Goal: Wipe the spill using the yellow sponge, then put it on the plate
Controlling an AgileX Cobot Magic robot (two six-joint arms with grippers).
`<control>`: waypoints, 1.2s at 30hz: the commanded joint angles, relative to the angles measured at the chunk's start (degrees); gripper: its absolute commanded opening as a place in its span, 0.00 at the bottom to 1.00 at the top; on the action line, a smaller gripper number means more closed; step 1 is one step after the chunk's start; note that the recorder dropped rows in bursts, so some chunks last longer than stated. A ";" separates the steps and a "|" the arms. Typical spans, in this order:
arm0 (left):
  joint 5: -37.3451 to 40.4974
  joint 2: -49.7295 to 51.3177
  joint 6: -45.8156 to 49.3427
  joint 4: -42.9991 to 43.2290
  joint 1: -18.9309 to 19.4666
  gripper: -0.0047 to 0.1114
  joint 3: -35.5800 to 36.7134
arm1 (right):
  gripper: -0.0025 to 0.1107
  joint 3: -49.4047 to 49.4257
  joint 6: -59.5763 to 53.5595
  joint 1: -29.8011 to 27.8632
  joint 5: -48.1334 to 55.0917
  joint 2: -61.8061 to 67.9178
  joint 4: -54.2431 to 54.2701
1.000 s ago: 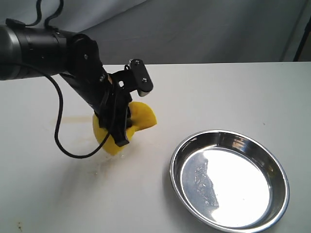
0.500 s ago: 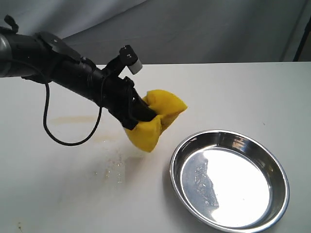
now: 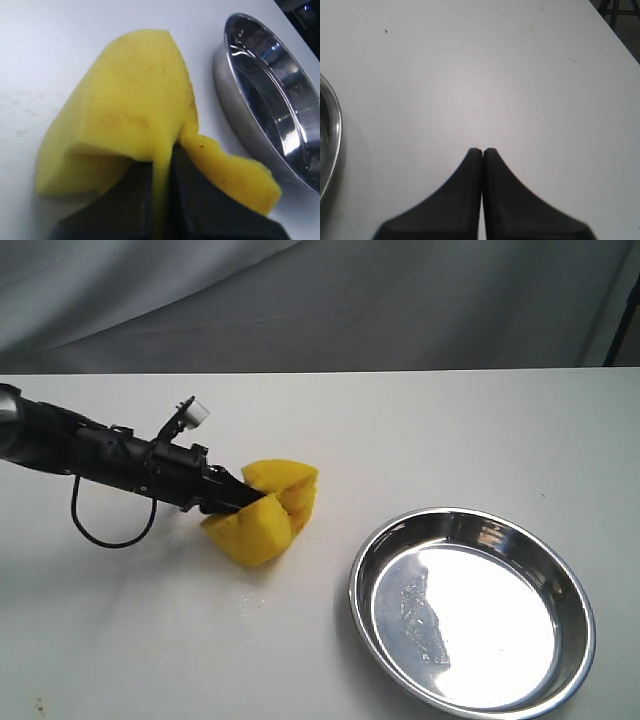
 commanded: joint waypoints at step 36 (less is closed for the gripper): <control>-48.68 3.59 -4.13 10.46 7.52 0.04 -0.12 | 0.02 0.22 0.26 -0.43 -0.90 0.14 -0.01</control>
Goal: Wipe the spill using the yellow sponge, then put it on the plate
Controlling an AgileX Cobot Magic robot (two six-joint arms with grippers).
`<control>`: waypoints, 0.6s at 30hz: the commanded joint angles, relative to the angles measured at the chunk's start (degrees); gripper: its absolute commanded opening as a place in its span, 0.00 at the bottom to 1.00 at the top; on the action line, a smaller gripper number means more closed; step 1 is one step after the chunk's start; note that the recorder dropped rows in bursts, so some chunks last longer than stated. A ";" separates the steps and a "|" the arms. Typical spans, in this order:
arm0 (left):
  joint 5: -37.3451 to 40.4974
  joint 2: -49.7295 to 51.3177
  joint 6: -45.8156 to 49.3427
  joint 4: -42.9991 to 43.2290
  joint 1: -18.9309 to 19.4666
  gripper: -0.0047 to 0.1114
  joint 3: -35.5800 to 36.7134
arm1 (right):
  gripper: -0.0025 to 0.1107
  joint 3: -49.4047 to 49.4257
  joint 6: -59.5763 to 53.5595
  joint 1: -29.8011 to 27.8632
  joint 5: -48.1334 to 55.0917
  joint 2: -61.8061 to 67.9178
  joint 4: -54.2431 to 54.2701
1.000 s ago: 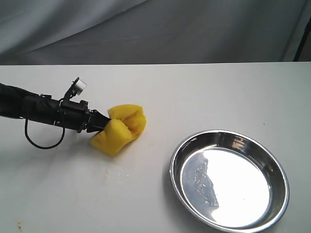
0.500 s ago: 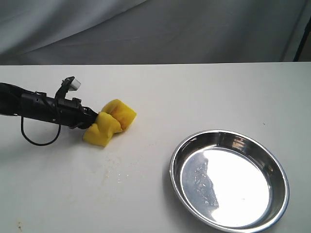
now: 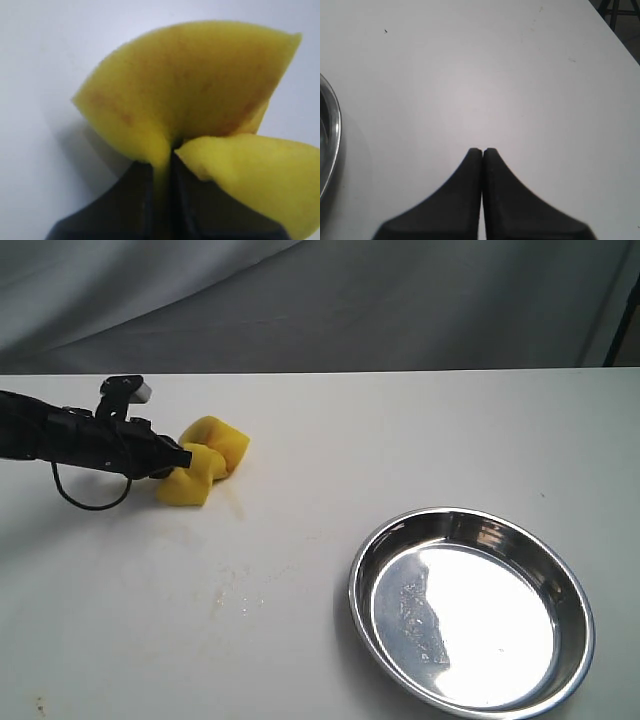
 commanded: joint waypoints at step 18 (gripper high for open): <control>-9.23 -2.91 -34.06 44.71 1.16 0.04 1.42 | 0.02 0.22 0.26 -0.43 -0.90 0.14 -0.01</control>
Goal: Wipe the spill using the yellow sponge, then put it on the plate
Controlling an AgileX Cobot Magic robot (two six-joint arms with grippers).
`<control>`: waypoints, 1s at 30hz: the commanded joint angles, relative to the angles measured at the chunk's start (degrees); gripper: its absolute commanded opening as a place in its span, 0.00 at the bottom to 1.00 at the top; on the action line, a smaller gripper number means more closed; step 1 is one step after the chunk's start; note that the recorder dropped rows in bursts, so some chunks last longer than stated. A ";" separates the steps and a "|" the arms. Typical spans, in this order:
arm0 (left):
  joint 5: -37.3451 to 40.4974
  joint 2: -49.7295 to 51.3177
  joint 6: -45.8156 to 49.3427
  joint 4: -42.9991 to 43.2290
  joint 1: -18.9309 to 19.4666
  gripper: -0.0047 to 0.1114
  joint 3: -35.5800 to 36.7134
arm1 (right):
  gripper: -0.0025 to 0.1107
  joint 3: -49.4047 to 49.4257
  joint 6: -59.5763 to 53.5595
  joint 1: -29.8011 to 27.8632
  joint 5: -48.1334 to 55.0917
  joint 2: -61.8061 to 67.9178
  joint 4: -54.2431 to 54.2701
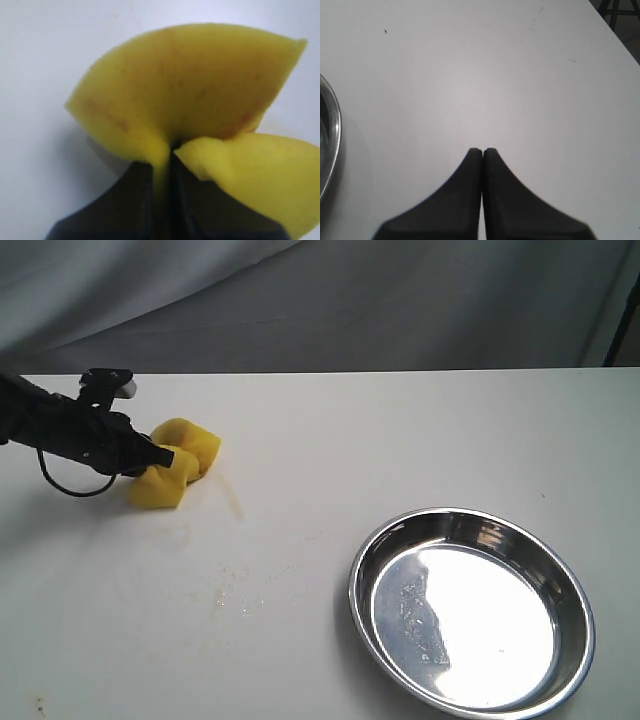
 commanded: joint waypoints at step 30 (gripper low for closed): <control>5.46 2.17 -32.66 40.38 -8.03 0.04 1.54 | 0.02 0.22 0.26 -0.43 -0.90 0.14 -0.01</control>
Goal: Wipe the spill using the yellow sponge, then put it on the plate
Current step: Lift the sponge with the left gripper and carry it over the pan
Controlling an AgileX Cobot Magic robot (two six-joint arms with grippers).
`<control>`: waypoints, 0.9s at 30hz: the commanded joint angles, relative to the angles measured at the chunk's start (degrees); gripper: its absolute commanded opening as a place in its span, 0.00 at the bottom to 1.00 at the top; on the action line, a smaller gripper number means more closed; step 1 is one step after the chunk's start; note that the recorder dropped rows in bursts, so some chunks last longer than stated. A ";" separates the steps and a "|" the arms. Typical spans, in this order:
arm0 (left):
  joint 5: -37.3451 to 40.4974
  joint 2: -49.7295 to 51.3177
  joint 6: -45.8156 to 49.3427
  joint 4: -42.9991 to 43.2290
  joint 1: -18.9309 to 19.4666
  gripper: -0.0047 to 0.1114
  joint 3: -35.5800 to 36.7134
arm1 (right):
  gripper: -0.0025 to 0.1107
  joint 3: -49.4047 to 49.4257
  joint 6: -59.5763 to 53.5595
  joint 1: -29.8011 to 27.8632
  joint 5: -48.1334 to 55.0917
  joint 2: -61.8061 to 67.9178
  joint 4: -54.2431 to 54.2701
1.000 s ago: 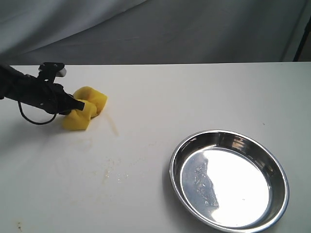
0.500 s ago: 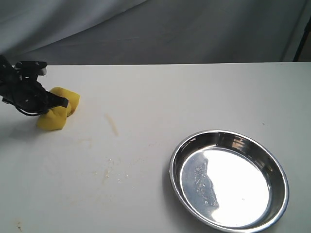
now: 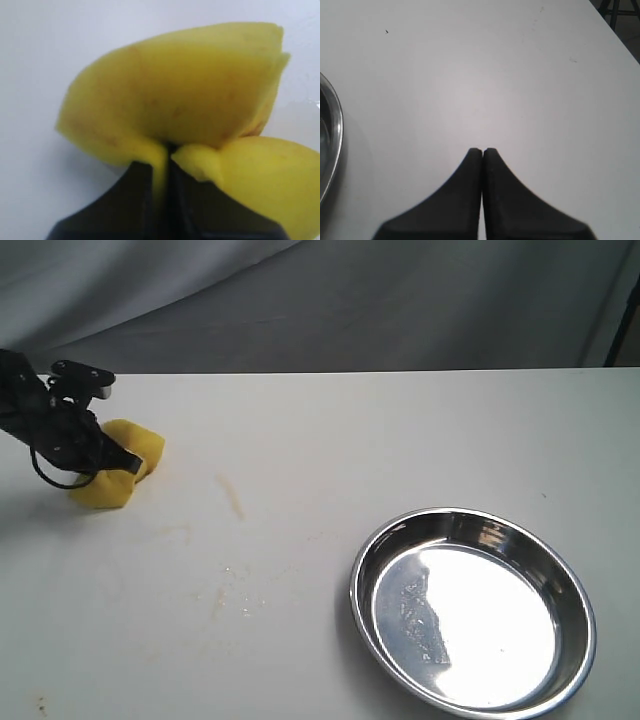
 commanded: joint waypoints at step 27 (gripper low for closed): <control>31.36 3.96 23.67 -19.94 -19.48 0.04 2.00 | 0.02 0.22 0.26 -0.43 -0.90 0.14 -0.01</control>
